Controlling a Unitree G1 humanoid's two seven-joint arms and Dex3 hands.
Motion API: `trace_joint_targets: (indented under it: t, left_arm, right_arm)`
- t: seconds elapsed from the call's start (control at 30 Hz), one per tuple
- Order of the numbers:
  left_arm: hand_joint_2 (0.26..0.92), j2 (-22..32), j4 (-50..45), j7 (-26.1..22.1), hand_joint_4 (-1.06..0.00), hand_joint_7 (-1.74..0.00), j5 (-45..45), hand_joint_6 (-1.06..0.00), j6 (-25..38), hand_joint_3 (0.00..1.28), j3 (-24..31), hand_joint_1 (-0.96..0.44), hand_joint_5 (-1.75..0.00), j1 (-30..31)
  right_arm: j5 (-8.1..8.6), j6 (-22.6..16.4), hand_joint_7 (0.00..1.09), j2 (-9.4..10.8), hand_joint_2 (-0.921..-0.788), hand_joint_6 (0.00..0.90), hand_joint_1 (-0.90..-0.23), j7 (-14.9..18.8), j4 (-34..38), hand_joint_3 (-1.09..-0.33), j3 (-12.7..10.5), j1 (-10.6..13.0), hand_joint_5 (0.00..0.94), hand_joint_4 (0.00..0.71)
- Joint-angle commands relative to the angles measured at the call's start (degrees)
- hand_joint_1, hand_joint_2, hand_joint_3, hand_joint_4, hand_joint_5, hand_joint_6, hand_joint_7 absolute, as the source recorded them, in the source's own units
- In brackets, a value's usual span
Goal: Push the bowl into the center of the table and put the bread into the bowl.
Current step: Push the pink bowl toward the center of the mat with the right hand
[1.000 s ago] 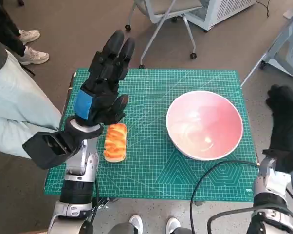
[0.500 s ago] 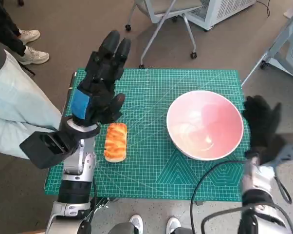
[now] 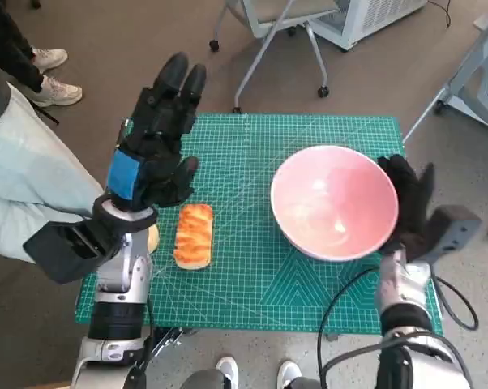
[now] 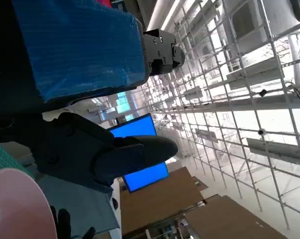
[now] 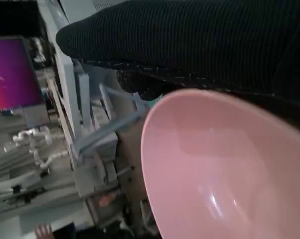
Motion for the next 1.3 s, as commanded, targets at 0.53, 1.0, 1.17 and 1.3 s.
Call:
trace_joint_targets:
  t: [0.53, 1.0, 1.17, 1.3]
  left_arm:
    - [0.921, 1.0, -3.5, 2.3, -0.06, -0.23, 0.5, -0.01, -0.2, 0.58, 1.8, -0.63, -0.01, 3.6]
    - [0.921, 0.7, -3.0, 4.4, -0.09, -0.25, 2.2, -0.02, -1.6, 0.57, 1.7, -0.63, -0.01, 4.1]
    - [0.921, 0.6, -2.1, 4.8, -0.09, -0.25, 2.6, -0.02, -2.1, 0.57, 1.6, -0.63, -0.01, 3.8]
    - [0.921, 0.3, -1.3, 5.1, -0.09, -0.26, 3.0, -0.02, -2.4, 0.57, 1.4, -0.63, -0.01, 3.4]
  right_arm:
    - [0.47, 5.9, 0.2, 5.0, -0.921, 0.163, -0.572, 2.3, 2.3, -0.89, 0.0, -3.7, 0.001, 0.078]
    - [-0.18, 7.2, 0.18, 6.8, -0.921, 0.158, -0.557, 1.8, 2.3, -0.878, 0.0, -5.8, 0.0, 0.068]
    - [-0.68, 7.0, 0.17, 6.2, -0.921, 0.155, -0.559, 1.9, 2.2, -0.891, 0.3, -5.8, 0.001, 0.068]
    - [-0.79, 6.6, 0.17, 5.6, -0.921, 0.153, -0.564, 2.1, 2.2, -0.894, 0.4, -5.7, 0.001, 0.069]
